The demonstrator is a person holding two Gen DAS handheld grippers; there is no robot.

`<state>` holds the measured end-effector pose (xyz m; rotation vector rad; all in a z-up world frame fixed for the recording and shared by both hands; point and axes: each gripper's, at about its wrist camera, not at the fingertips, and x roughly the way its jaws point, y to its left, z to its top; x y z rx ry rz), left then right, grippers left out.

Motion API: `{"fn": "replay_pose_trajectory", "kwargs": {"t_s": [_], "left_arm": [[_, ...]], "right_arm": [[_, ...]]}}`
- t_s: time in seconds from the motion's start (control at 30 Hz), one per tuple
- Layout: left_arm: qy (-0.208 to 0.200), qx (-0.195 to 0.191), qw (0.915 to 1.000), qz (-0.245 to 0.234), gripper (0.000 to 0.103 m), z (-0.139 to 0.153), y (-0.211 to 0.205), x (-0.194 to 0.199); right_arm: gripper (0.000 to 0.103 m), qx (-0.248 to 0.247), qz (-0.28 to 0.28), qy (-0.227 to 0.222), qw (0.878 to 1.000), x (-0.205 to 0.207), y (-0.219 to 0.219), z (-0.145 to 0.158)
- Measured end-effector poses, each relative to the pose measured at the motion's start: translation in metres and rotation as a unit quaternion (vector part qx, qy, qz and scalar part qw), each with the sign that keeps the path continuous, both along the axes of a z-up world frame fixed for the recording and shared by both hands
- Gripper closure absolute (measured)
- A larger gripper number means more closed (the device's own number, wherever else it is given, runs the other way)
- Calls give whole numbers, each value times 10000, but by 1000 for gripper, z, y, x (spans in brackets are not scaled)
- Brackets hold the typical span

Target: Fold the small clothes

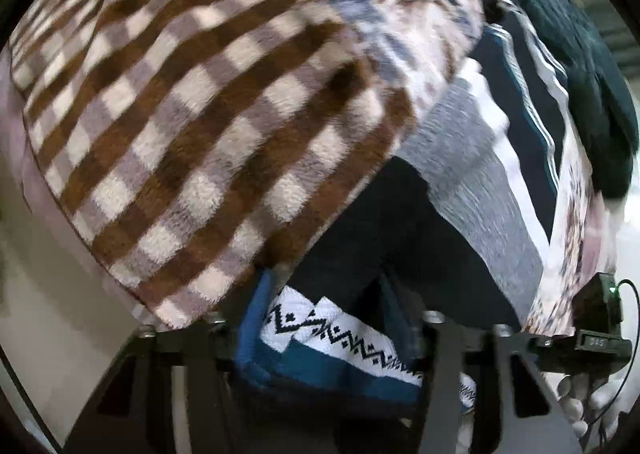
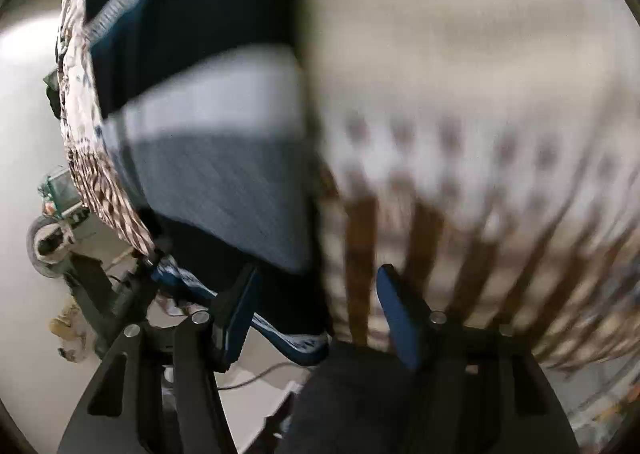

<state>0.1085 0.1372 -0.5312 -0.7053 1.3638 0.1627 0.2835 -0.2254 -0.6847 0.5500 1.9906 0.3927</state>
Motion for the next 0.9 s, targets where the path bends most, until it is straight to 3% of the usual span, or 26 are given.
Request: {"fn": "replay_pose_trajectory", "kwargs": {"t_s": [0.1,0.13,0.17,0.2,0.33,0.43,0.53,0.6,0.63,0.67,0.7,0.8,0.9], "left_arm": [[-141,161,9987,-471,92,7,-10,1],[-162,150,9983,-532,92,7,-11,2],[-183,140,9981,-573,93,8,-10,3],[-183,54,9980,-601,94,9,-7,3],[-253,-272,9957,-845,94,10,5,3],[-205,-458,9896,-1348,94,-2,11,5],[-185,-855,9855,-1451,89,0,22,16],[-292,-1073,9832,-1445,74,2,30,22],[-351,-1194,9814,-1461,68,1,32,21],[-358,-1348,9796,-1448,55,-3,34,23],[-365,-1507,9776,-1422,49,-7,35,24],[-367,-1678,9735,-1508,41,-20,29,26],[-403,-1563,9726,-1675,42,-19,22,29]], "right_arm": [[41,496,-322,-260,9979,-23,5,-5],[48,595,-401,-455,9964,-28,7,-3],[74,614,-463,-582,9953,-34,8,-2],[90,534,-519,-635,9952,-39,7,-1],[94,168,-1141,-851,9897,-60,-10,22],[94,15,-1312,-848,9877,-67,-8,26],[89,-106,-1380,-765,9874,-57,-11,28],[82,-99,-1386,-793,9871,-59,-9,27],[68,-102,-1400,-825,9867,-61,-10,25],[60,-29,-1427,-857,9860,-61,-8,18],[58,88,-1432,-853,9860,-64,-1,13],[54,239,-1558,-782,9844,-75,7,-1],[54,464,-1804,-715,9799,-84,9,-15]]}}
